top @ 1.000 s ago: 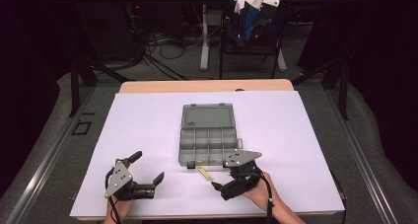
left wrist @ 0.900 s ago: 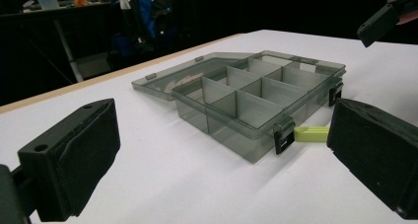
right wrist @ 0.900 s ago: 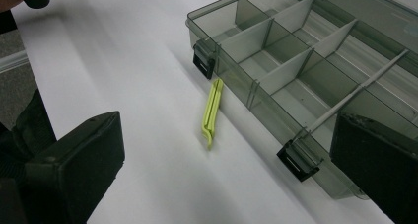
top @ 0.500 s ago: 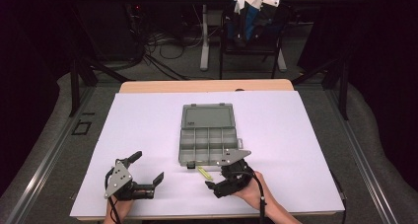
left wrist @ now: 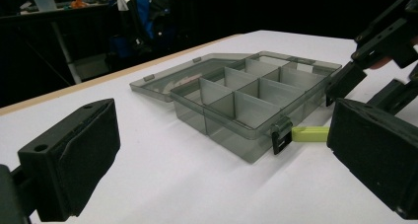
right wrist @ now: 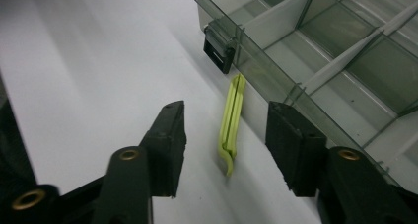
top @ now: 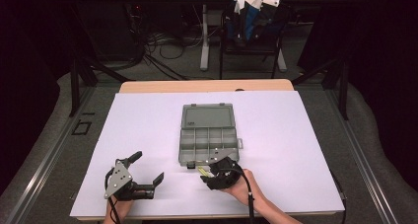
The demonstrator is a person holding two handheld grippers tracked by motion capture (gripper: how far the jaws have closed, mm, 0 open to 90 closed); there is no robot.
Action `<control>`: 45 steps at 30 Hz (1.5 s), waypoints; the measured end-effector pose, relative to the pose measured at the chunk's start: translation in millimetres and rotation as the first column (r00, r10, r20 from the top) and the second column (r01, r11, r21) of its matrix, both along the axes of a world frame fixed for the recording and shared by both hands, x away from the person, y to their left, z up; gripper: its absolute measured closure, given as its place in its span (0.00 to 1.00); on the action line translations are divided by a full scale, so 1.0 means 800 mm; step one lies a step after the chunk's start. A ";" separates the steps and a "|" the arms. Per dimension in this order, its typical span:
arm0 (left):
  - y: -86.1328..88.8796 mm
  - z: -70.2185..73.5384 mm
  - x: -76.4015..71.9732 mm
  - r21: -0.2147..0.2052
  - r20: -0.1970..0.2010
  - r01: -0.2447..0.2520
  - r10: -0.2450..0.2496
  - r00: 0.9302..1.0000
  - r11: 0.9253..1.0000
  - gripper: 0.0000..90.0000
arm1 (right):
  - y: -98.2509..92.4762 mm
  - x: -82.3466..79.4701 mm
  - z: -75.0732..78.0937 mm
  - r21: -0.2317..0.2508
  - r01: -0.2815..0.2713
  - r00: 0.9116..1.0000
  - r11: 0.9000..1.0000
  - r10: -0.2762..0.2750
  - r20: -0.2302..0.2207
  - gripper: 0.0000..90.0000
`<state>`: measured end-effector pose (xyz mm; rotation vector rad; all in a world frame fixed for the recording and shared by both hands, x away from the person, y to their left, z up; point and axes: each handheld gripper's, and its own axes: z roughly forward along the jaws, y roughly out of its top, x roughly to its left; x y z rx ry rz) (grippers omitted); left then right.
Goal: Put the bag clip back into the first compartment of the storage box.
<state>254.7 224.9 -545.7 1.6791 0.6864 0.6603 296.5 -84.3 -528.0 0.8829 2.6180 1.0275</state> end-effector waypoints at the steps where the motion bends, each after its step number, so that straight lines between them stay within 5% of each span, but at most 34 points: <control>1: 0.000 0.000 0.000 -0.001 -0.001 0.000 0.000 1.000 1.000 0.00 | 0.003 0.003 -0.004 -0.007 0.001 1.000 1.000 -0.001 -0.008 0.59; 22: -0.001 -0.001 0.000 0.004 -0.011 0.006 -0.006 1.000 1.000 0.00 | 0.019 0.017 -0.026 -0.019 0.040 0.999 0.999 -0.040 -0.024 0.84; 45: -0.002 -0.001 0.001 0.007 -0.014 0.017 -0.017 1.000 1.000 0.00 | 0.020 0.018 -0.032 -0.023 0.024 0.999 0.999 -0.025 -0.024 0.89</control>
